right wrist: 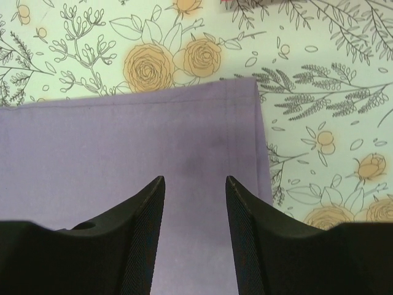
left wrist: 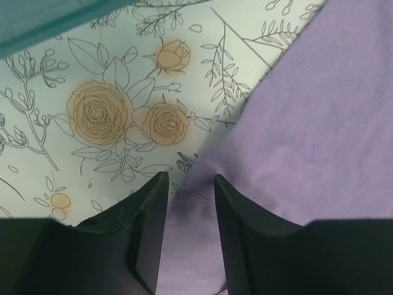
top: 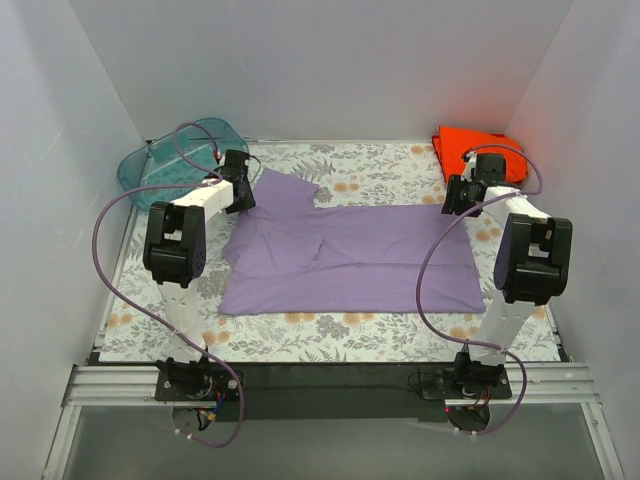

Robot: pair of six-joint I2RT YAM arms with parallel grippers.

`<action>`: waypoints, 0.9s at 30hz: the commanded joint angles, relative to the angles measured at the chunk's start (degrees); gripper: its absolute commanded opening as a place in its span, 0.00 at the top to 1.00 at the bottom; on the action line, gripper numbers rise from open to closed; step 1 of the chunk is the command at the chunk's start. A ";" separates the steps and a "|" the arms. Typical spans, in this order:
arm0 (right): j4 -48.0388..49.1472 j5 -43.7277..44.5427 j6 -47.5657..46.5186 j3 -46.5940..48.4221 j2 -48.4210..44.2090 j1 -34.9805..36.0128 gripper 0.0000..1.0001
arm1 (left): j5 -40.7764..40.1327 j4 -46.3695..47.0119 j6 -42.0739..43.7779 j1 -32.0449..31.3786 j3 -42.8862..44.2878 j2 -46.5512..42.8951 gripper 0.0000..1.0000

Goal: Fold and stack the t-shirts
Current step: Fold the tshirt

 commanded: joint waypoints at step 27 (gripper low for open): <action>2.24 -5.07 -6.79 14.41 14.12 -2.74 0.46 | 2.94 1.88 4.99 0.22 1.37 1.31 1.00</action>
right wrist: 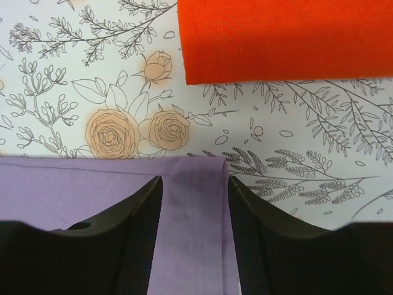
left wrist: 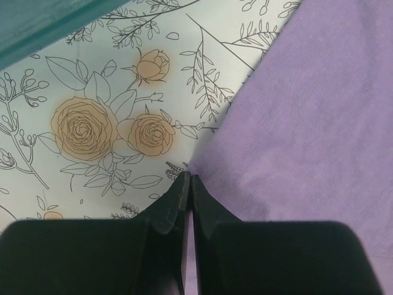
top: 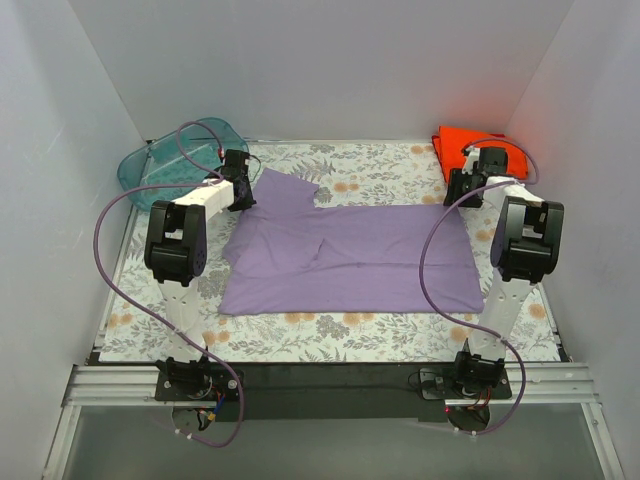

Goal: Fold and stack the t-shirts
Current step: Fold the tshirt

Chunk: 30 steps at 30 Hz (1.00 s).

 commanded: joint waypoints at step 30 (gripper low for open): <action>-1.05 -2.54 -0.71 4.46 0.69 -1.46 0.99 | 0.25 -0.94 2.59 0.73 3.88 -3.86 1.00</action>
